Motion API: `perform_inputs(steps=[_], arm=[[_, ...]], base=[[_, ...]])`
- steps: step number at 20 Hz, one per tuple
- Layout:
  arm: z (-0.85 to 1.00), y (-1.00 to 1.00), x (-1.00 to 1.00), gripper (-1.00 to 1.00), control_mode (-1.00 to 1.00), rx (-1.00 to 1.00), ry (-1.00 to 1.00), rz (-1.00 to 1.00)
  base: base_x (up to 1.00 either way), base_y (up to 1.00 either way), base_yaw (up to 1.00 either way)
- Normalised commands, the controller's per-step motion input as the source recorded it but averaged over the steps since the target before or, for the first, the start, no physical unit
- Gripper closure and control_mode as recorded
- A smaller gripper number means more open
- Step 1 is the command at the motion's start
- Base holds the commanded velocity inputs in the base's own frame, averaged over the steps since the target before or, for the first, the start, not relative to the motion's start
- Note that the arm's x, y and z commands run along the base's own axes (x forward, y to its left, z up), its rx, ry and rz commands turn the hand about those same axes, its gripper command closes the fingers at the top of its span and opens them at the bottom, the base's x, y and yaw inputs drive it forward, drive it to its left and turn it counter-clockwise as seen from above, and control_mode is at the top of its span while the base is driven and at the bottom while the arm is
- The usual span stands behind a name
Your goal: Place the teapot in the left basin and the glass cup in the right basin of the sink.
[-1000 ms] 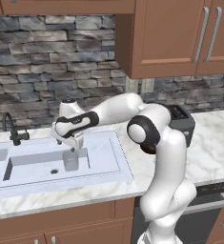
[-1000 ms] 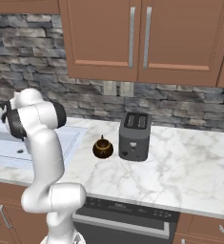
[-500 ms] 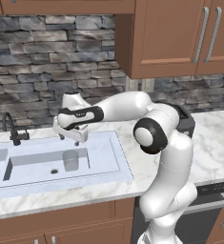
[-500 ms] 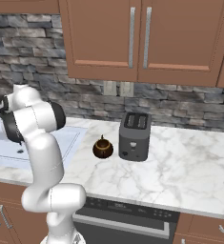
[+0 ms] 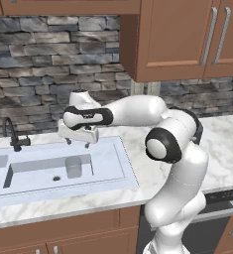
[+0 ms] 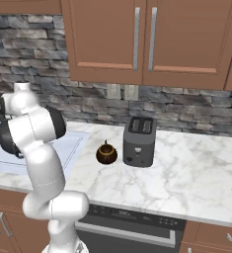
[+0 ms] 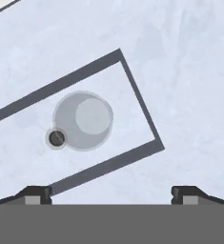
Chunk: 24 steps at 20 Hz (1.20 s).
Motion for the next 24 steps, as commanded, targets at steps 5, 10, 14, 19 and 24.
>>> perform_inputs(steps=[5, 10, 14, 19, 24], arm=[[0.14, -0.23, -0.24, -1.0, -1.0, -0.04, 0.0, 0.22], [0.15, -0.24, -0.18, -1.0, -1.0, -0.04, 0.0, 0.15], [0.18, -0.27, -0.13, -1.0, -1.0, -0.02, 0.0, 0.06], [0.13, -0.28, -0.15, -1.0, -1.0, 0.0, 0.0, 0.02], [0.1, -0.29, -0.17, -1.0, -1.0, 0.0, 0.01, 0.01]], base=[[0.0, 0.0, 0.0], [0.0, 0.0, 0.0], [0.0, 0.0, 0.0], [0.0, 0.0, 0.0], [0.0, 0.0, 0.0]])
